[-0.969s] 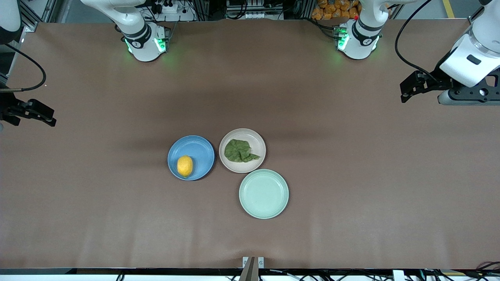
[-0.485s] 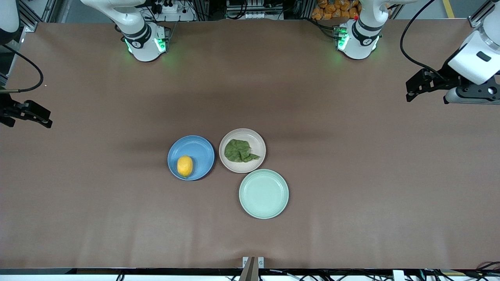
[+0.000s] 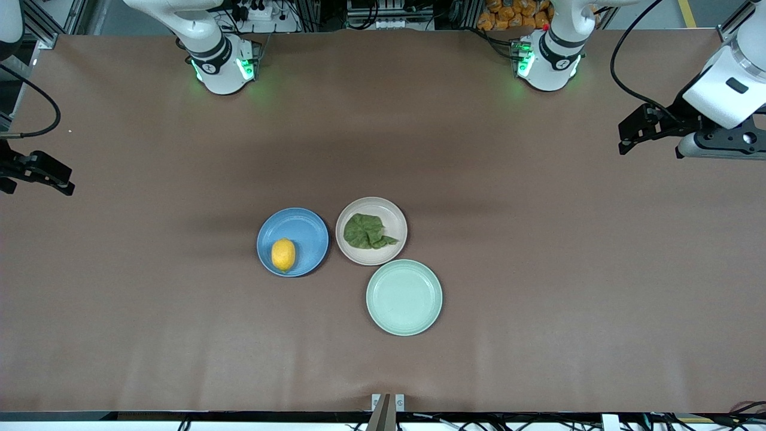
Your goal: Place lemon and lettuce in plates
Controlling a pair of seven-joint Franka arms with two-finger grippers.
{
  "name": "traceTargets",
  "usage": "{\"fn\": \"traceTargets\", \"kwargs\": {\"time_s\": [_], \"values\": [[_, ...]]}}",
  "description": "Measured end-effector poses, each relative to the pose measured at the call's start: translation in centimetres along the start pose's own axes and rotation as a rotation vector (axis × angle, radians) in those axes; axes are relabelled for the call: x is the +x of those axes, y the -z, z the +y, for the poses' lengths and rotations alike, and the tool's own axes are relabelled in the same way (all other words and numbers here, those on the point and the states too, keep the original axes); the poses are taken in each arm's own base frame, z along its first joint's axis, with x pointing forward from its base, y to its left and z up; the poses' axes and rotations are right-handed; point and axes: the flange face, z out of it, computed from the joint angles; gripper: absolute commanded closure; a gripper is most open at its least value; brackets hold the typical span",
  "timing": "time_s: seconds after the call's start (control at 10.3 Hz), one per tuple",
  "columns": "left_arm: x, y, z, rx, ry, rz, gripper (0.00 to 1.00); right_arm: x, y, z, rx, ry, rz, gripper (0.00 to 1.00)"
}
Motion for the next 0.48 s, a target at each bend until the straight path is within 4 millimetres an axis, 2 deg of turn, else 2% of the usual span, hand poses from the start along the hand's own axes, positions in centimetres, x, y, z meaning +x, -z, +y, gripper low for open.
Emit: {"fn": "traceTargets", "kwargs": {"time_s": [0.48], "values": [[-0.66, 0.17, -0.04, 0.004, 0.025, -0.033, 0.00, -0.47, -0.35, -0.07, 0.002, 0.000, -0.043, 0.00]]}}
